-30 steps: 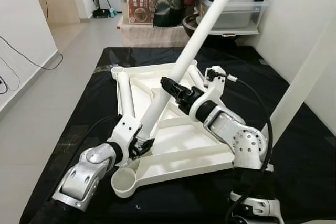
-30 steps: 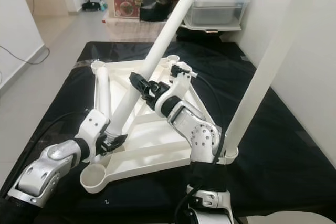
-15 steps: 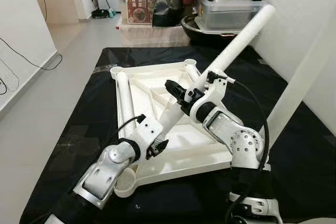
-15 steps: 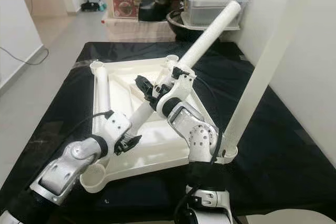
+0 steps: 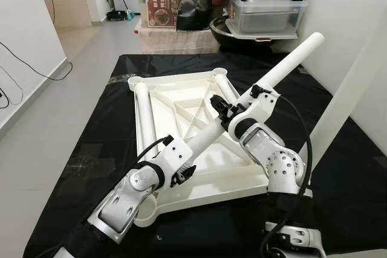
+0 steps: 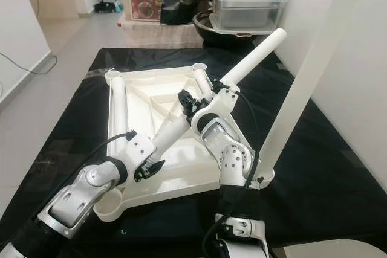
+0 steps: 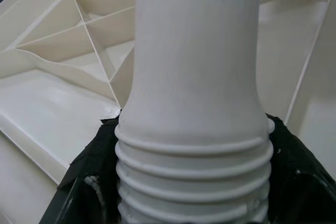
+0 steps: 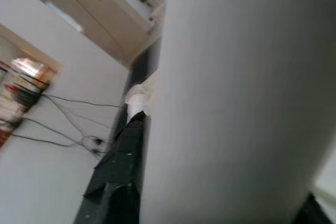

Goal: Building children table

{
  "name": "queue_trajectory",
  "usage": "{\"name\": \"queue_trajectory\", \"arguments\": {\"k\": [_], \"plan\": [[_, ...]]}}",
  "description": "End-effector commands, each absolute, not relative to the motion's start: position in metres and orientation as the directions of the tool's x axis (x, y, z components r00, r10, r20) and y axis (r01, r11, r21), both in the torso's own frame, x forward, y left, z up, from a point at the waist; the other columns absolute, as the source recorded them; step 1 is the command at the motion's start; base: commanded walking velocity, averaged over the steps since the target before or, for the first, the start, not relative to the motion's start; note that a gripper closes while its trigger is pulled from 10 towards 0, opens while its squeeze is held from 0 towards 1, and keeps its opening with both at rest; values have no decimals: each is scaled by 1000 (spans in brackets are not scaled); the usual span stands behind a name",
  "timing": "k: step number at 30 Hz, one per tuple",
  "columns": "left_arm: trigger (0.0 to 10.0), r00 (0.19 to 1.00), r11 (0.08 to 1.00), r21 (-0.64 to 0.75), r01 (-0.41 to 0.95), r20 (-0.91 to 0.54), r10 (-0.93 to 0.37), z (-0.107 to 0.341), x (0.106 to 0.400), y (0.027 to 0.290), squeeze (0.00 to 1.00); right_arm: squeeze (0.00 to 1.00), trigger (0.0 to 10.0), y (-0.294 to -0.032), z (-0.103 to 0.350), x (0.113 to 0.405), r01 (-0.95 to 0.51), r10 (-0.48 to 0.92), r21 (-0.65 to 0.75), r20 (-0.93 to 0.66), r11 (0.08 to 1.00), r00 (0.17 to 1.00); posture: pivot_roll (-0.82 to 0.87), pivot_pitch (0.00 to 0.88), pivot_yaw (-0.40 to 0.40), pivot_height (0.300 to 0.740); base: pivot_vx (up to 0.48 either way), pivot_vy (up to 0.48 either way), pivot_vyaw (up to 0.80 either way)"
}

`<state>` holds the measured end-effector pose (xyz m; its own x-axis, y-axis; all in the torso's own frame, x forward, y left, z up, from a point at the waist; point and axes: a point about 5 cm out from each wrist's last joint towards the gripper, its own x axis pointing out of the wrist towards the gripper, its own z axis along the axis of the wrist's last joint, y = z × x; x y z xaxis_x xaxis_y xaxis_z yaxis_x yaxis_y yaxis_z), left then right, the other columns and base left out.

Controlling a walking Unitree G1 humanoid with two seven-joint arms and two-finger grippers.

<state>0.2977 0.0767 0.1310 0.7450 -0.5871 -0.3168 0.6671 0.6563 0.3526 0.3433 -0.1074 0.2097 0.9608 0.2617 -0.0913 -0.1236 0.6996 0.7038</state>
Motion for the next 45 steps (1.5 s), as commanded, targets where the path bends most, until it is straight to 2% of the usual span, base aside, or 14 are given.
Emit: {"name": "queue_trajectory", "arguments": {"k": [1, 10, 11, 14, 15, 18, 21, 25, 31, 32, 33, 34, 45], "plan": [[10000, 725, 626, 367, 688, -318, -611, 131, 296, 71, 0, 0, 0, -72, 210, 338, -166, 347, 780, -69, 603, 935, -80, 0, -11, 740, 0, 0, 0], [10000, 732, 627, 379, 681, -321, -601, 129, 298, 74, 0, 0, 0, -58, 210, 329, -239, 443, 784, -51, 573, 895, -79, 0, -11, 740, 0, 0, 0], [10000, 736, 625, 390, 676, -318, -598, 130, 299, 75, 588, 0, 0, -55, 209, 327, -258, 467, 781, -48, 568, 883, -78, 0, -12, 740, 0, 0, 0], [10000, 738, 624, 397, 674, -315, -597, 130, 299, 76, 588, 0, 0, -53, 209, 326, -268, 478, 780, -46, 566, 877, -78, 0, -12, 740, 0, 0, 0], [10000, 739, 622, 401, 672, -314, -596, 130, 299, 76, 1000, 0, 0, -53, 209, 326, -270, 480, 779, -45, 566, 876, -78, 0, -12, 740, 0, 0, 0], [10000, 735, 625, 389, 677, -310, -603, 131, 299, 77, 1000, 0, 0, -53, 209, 326, -275, 480, 773, -43, 571, 876, -77, 0, -13, 740, 0, 0, 0], [10000, 732, 678, 276, 681, -228, -642, 147, 296, 91, 1000, 0, 0, -74, 219, 337, -319, 449, 696, -4, 643, 894, -73, 0, -17, 740, 0, 0, 0], [10000, 746, 705, 244, 666, -175, -643, 156, 295, 97, 1000, 0, 0, -84, 229, 342, -357, 447, 643, 27, 677, 894, -69, 0, -22, 740, 0, 0, 0], [10000, 715, 689, 213, 693, -76, -695, 172, 285, 102, 1000, 0, 0, -112, 265, 365, -384, 396, 559, 105, 735, 912, -55, 0, -38, 740, 0, 0, 0], [10000, 697, 672, 215, 709, -63, -715, 171, 279, 100, 455, 0, 0, -125, 285, 373, -385, 363, 541, 152, 748, 919, -51, 0, -44, 740, 0, 0, 0], [10000, 690, 665, 216, 715, -65, -721, 170, 277, 100, 455, 0, 0, -129, 292, 376, -385, 351, 537, 169, 750, 921, -51, 0, -44, 740, 0, 0, 0], [10000, 687, 661, 215, 719, -71, -723, 167, 275, 98, 0, 0, 0, -133, 300, 378, -385, 338, 544, 190, 745, 922, -49, 0, -49, 740, 0, 0, 0], [10000, 622, 601, 163, 783, -165, -766, 142, 256, 92, 0, 0, 0, -141, 319, 379, -417, 330, 536, 255, 734, 909, -51, 0, -46, 740, 0, 0, 0]]}}
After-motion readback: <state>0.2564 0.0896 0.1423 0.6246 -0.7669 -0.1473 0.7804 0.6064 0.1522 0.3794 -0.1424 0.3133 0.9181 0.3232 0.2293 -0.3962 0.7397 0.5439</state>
